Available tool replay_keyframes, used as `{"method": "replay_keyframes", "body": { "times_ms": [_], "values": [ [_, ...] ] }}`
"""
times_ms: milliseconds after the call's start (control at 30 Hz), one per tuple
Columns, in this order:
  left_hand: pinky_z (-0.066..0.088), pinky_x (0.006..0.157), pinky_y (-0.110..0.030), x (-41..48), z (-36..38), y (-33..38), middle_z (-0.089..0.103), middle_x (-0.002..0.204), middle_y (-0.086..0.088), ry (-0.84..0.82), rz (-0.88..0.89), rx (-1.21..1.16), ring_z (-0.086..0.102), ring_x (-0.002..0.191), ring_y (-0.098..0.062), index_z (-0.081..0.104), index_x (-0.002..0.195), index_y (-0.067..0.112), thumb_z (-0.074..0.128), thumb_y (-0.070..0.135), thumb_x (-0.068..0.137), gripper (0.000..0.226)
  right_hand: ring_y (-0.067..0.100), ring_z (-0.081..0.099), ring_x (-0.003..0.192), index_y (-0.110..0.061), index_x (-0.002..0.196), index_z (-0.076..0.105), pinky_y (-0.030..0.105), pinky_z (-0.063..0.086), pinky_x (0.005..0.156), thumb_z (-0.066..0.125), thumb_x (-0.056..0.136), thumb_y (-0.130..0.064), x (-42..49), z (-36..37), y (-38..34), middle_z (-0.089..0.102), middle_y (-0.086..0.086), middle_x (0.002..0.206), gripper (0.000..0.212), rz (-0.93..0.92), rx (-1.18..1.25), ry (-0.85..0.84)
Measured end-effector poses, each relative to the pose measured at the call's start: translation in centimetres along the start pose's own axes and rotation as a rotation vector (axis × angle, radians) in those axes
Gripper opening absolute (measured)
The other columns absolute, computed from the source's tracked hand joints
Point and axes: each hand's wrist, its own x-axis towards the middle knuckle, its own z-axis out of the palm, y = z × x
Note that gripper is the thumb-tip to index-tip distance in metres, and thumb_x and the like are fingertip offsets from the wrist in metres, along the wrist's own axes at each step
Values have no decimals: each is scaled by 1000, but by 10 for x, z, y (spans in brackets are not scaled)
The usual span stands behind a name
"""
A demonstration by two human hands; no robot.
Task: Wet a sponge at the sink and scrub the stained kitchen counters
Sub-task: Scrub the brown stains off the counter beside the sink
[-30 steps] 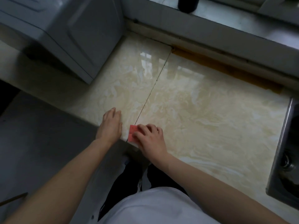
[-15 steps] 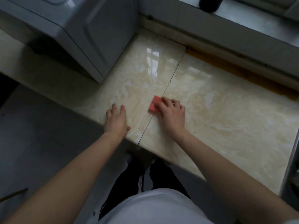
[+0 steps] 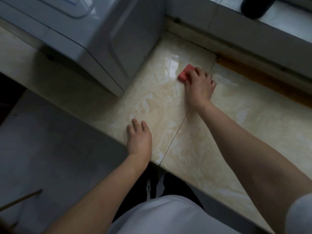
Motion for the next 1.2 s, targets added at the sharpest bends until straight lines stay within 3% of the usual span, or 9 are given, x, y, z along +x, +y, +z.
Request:
{"method": "replay_keyframes", "body": {
  "times_ms": [267, 433, 567, 667, 800, 900, 1200],
  "values": [
    [22, 118, -47, -2, -7, 2, 14, 156, -30, 20, 50, 85, 16, 143, -46, 10, 153, -1, 58, 28, 96, 80, 34, 41, 131, -33, 130, 58, 47, 33, 103, 54, 99, -41, -14, 11, -17, 50, -1, 148, 32, -8, 10, 7],
    [29, 116, -42, -1, -4, -6, 11, 157, -30, 36, 40, -28, 17, 143, -45, 13, 155, 5, 61, 29, 94, 81, 35, 42, 128, -32, 131, 58, 48, 35, 100, 56, 97, -42, -71, 18, -35, 48, 0, 149, 35, -71, -7, -86],
    [31, 113, -40, -1, -3, -23, 13, 160, -19, 76, 77, -194, 21, 143, -38, 20, 154, 16, 73, 38, 84, 90, 35, 44, 127, -32, 132, 59, 48, 38, 100, 57, 98, -45, -134, 24, -44, 49, 1, 149, 36, -125, -2, -143],
    [33, 114, -37, 1, 6, -46, 26, 158, -13, 155, 120, -396, 31, 140, -32, 37, 147, 17, 68, 20, 87, 67, 32, 43, 128, -35, 132, 57, 47, 39, 102, 50, 101, -51, -177, 28, -50, 48, 0, 149, 35, -171, -24, -176],
    [34, 114, -37, -7, 18, -70, 42, 146, -14, 265, 161, -581, 42, 134, -30, 47, 141, 9, 60, 5, 88, 55, 32, 43, 125, -37, 129, 57, 45, 39, 100, 52, 100, -50, -222, 33, -58, 47, -2, 148, 33, -200, -39, -233],
    [35, 113, -40, -17, 29, -85, 45, 142, -15, 306, 171, -630, 42, 132, -33, 53, 135, 7, 58, 0, 87, 49, 33, 42, 126, -39, 132, 53, 45, 38, 101, 61, 95, -40, -248, 37, -65, 44, -3, 150, 37, -241, -80, -274],
    [36, 111, -37, -43, 42, -132, 50, 138, -14, 398, 179, -699, 45, 130, -31, 62, 122, 7, 62, -1, 84, 39, 35, 45, 124, -36, 131, 56, 47, 42, 96, 60, 94, -31, -271, 29, -91, 47, -3, 148, 37, -278, -89, -319]
  ]
}}
